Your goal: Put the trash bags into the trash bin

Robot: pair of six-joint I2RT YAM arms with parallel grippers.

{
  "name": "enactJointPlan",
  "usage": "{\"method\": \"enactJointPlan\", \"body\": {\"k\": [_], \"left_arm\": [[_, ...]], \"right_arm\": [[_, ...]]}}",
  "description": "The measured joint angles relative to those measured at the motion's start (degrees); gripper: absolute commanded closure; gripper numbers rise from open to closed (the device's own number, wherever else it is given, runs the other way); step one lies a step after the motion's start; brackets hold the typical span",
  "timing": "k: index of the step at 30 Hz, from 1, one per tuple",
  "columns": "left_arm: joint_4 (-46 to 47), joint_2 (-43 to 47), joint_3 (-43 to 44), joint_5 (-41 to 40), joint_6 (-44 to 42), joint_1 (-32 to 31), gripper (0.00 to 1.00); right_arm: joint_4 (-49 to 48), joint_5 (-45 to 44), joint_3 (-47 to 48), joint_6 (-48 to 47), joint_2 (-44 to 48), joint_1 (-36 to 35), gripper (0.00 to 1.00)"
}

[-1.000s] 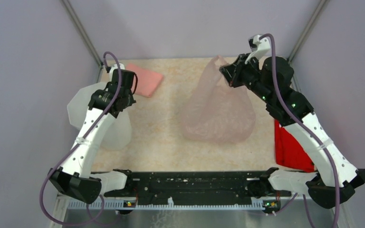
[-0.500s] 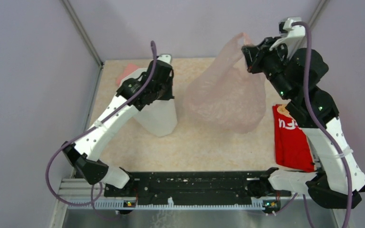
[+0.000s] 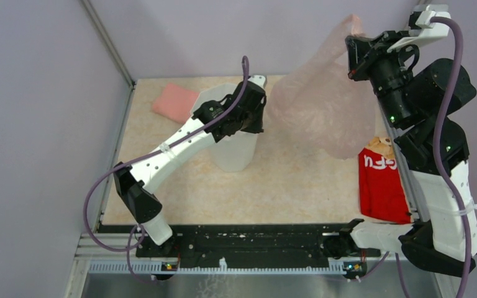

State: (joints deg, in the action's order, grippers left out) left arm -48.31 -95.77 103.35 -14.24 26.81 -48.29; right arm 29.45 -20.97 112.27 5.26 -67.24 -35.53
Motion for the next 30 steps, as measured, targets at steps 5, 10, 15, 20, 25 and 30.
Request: {"method": "enactJointPlan", "body": {"k": [5, 10, 15, 20, 25, 30], "left_arm": [[1.6, -2.3, 2.1, 2.9, 0.6, -1.3, 0.57], [1.7, -2.7, 6.2, 4.7, 0.2, -1.8, 0.41], [2.8, -0.9, 7.6, 5.9, -0.2, -1.8, 0.4], [3.7, 5.9, 4.8, 5.8, -0.7, -1.8, 0.45], [4.6, 19.6, -2.1, 1.0, -1.4, -1.9, 0.45], [5.1, 30.7, -4.1, -12.3, -1.8, -1.8, 0.4]], "right_arm": [[-1.3, 0.9, 0.3, -1.5, -0.1, 0.0, 1.0], [-3.8, 4.0, 1.5, -2.8, -0.3, 0.0, 1.0], [-8.1, 8.3, 3.5, -3.7, -1.2, 0.0, 1.0], [-13.5, 14.6, 7.3, -2.7, -4.6, 0.0, 1.0], [-19.8, 22.4, 11.3, 1.2, -9.9, 0.0, 1.0], [-29.2, 30.2, 11.8, 9.2, -15.2, -0.8, 1.0]]}}
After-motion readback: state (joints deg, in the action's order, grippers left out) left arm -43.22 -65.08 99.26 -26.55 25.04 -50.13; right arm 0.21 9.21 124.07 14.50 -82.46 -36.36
